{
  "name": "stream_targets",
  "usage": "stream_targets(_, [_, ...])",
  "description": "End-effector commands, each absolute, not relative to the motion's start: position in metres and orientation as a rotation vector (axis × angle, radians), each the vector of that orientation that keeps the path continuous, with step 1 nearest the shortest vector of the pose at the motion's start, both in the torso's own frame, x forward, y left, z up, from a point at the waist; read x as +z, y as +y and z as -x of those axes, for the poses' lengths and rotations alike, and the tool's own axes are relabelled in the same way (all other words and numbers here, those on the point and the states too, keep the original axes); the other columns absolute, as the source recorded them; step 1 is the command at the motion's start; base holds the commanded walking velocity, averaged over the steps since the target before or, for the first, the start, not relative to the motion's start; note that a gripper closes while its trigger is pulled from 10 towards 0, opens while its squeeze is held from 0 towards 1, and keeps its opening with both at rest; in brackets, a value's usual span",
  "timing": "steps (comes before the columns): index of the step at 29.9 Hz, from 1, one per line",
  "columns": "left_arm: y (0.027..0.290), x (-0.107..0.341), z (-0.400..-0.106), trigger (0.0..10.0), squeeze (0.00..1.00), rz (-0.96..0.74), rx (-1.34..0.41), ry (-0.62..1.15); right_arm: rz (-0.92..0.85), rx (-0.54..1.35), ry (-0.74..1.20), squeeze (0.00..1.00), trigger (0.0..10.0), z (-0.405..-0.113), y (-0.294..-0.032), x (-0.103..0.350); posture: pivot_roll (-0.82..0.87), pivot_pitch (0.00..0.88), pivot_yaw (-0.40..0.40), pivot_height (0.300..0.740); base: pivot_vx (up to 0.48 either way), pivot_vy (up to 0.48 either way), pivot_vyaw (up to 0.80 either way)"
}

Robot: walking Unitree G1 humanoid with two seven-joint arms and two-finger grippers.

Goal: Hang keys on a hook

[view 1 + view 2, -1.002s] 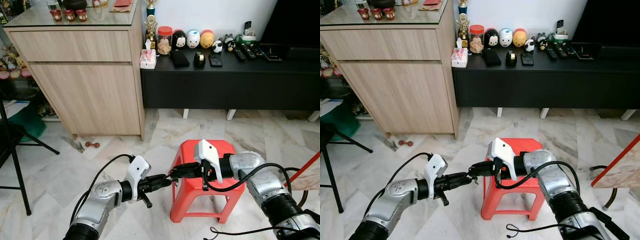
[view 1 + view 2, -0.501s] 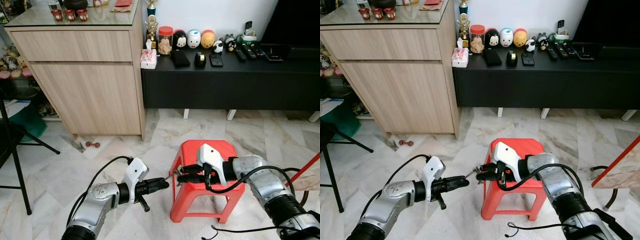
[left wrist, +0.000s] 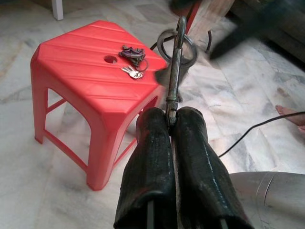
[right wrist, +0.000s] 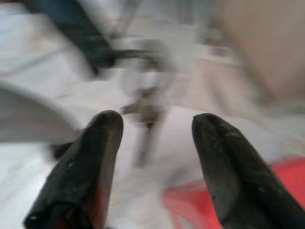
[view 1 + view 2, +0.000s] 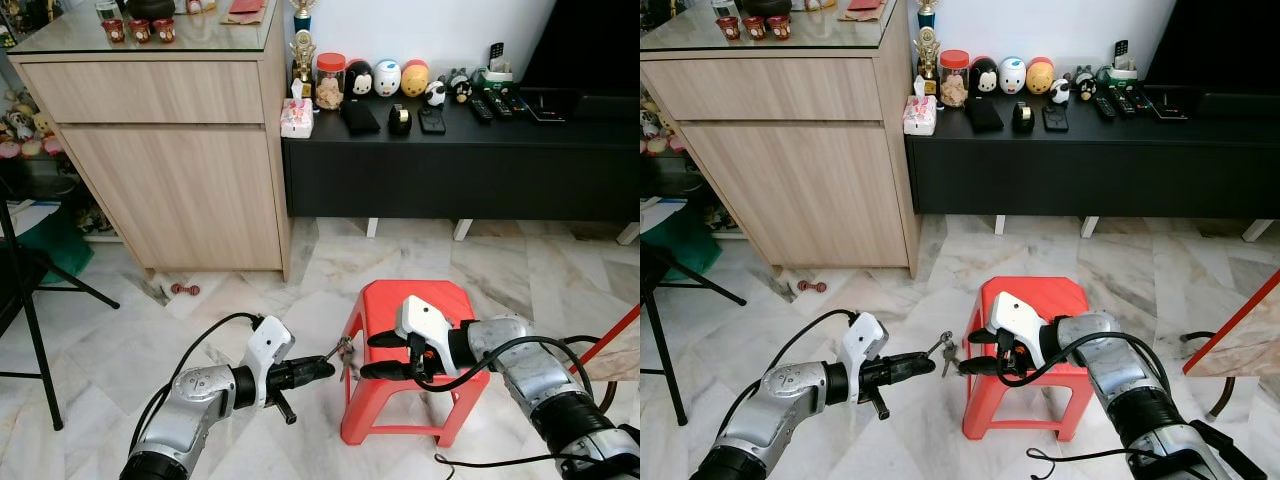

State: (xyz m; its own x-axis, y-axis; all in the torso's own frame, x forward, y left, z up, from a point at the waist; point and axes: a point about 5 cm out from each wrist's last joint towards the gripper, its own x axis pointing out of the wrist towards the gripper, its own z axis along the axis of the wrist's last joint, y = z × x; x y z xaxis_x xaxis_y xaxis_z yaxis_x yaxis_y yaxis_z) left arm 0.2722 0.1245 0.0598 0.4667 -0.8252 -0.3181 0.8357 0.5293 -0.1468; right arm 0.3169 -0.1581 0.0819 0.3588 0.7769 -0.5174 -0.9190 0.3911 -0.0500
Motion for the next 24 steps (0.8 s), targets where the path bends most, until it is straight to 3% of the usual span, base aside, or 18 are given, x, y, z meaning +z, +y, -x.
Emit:
stream_targets(1, [0.127,0.060,-0.271,0.0,0.00,-0.049,-1.012,0.367,0.381,0.989,0.390,0.00,10.0,-0.330,-0.165,0.092,0.10,0.072,-0.049,0.740,0.000,0.000,0.00])
stream_targets(10, [0.137,0.050,-0.275,0.0,0.00,-0.115,-0.852,0.348,0.252,0.631,0.351,0.00,10.0,-0.340,-0.185,0.084,0.10,0.073,-0.046,0.740,0.000,0.000,0.00])
stream_targets(11, [0.139,0.049,-0.276,6.7,0.00,-0.118,-0.815,0.341,0.233,0.595,0.363,0.00,10.0,-0.338,-0.187,0.078,0.09,0.073,-0.045,0.740,0.000,0.000,0.00])
stream_targets(12, [0.140,0.048,-0.277,6.7,0.00,-0.119,-0.792,0.336,0.220,0.572,0.371,0.00,10.0,-0.336,-0.188,0.073,0.09,0.073,-0.045,0.740,0.000,0.000,0.00])
stream_targets(13, [0.141,0.048,-0.278,10.0,0.00,-0.114,-0.767,0.332,0.204,0.550,0.382,0.00,10.0,-0.334,-0.189,0.068,0.10,0.073,-0.043,0.740,0.000,0.000,0.00])
stream_targets(24, [0.162,0.047,-0.289,10.0,0.00,-0.145,-0.450,0.251,0.013,0.193,0.615,0.00,10.0,-0.283,-0.197,-0.009,0.10,0.071,-0.034,0.740,0.000,0.000,0.00])
